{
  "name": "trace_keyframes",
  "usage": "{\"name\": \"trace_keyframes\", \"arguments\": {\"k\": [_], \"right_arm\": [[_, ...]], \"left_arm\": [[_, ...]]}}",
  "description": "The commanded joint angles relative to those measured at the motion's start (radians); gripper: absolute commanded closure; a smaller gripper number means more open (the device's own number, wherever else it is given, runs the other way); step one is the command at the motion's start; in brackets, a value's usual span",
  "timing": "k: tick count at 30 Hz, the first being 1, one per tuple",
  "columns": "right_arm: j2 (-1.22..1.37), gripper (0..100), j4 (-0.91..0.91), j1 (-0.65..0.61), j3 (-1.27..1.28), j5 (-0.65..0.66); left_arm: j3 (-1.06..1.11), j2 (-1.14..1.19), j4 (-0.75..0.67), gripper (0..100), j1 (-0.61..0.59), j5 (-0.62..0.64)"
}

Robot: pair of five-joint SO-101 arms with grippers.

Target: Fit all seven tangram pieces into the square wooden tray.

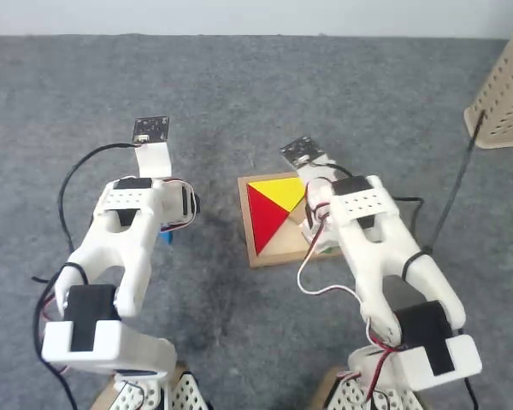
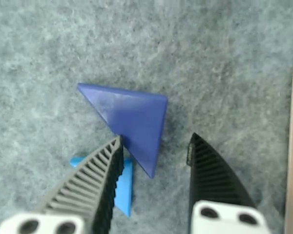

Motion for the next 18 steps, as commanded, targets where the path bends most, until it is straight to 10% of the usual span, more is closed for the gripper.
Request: {"name": "trace_keyframes", "arguments": {"k": [1,18], "right_arm": [[0.012,85.7,0.016,-0.064,0.012,-0.009],[0.012,85.8,0.015,-0.202,0.005,-0.015]], "left_arm": [[0.001,-0.052,-0.018,79,0.008,-0.014],[-0.002,-0.052,-0.020,79,0.008,-0.014]]}}
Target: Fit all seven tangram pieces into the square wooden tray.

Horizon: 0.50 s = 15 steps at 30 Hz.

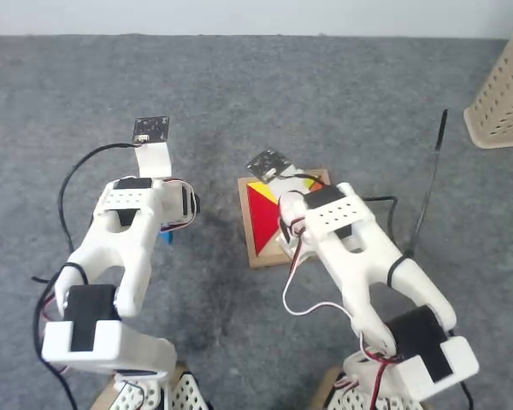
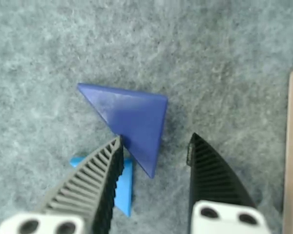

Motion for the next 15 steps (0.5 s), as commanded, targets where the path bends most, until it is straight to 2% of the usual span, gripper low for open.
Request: {"name": "trace_keyframes", "arguments": {"k": [1,7,15], "right_arm": [[0.027,85.8,0.021,-0.064,-0.018,-0.014],[0.030,85.8,0.022,-0.128,-0.081,-0.061],[0.031,85.8,0.018,-0.120,-0.118,-0.110]], "left_arm": [[-0.002,-0.052,-0.020,79,0.008,-0.014],[-0.002,-0.052,-0.020,79,0.008,-0.014],[-0.002,-0.052,-0.020,79,0.008,-0.014]]}}
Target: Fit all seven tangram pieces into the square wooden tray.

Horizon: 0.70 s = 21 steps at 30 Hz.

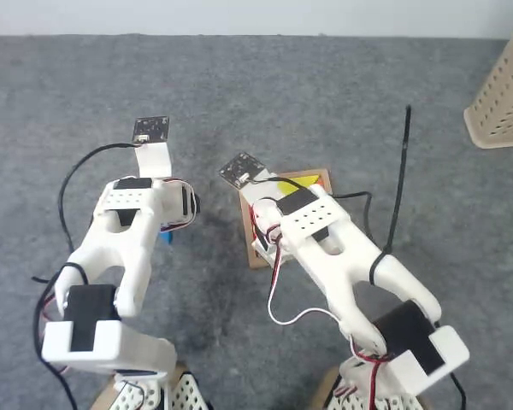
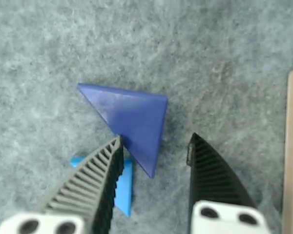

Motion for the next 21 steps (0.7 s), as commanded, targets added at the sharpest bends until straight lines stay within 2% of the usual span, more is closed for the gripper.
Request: {"name": "trace_keyframes", "arguments": {"k": [1,6,13,21], "right_arm": [[-0.002,85.8,0.007,-0.002,-0.051,-0.020],[0.004,85.8,-0.013,0.007,-0.063,-0.011],[0.206,85.8,-0.005,0.163,-0.196,0.021],[0.249,85.8,0.058,0.150,-0.302,0.021]], "left_arm": [[-0.002,-0.052,-0.020,79,0.008,-0.014],[-0.002,-0.052,-0.018,79,0.008,-0.014],[-0.002,-0.052,-0.017,79,0.008,-0.014],[-0.002,-0.052,-0.020,79,0.009,-0.014]]}}
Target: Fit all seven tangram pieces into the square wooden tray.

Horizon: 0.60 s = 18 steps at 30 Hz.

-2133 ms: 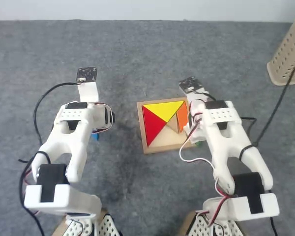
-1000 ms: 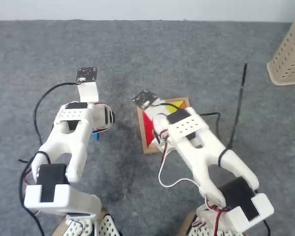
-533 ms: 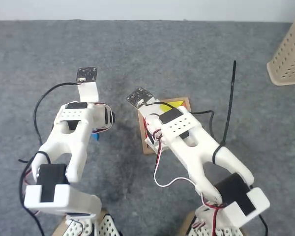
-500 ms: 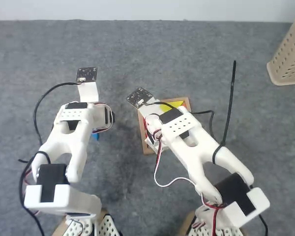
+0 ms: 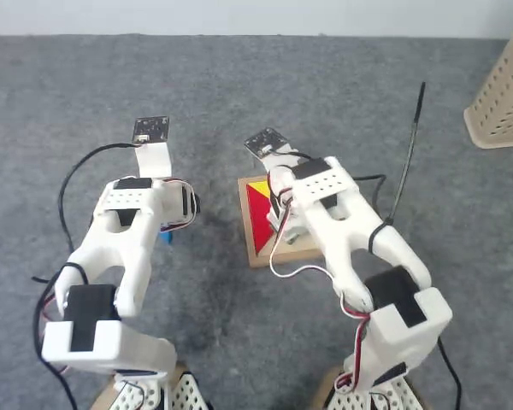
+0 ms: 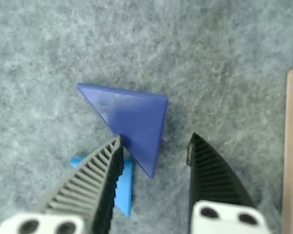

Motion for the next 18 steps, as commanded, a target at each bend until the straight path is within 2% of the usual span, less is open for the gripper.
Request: {"name": "trace_keyframes", "arguments": {"k": [1,5,12,18], "right_arm": [[0.005,85.8,0.001,0.001,-0.054,0.015],[-0.010,85.8,0.051,0.004,-0.060,0.009],[-0.217,85.9,0.054,-0.001,-0.035,0.009],[-0.234,85.9,-0.041,-0.051,0.051,0.020]], "left_arm": [[-0.004,-0.052,-0.020,79,0.009,-0.014],[-0.005,-0.052,-0.020,79,0.009,-0.014],[-0.007,-0.052,-0.021,79,0.011,-0.014],[-0.002,-0.052,-0.021,79,0.011,-0.014]]}}
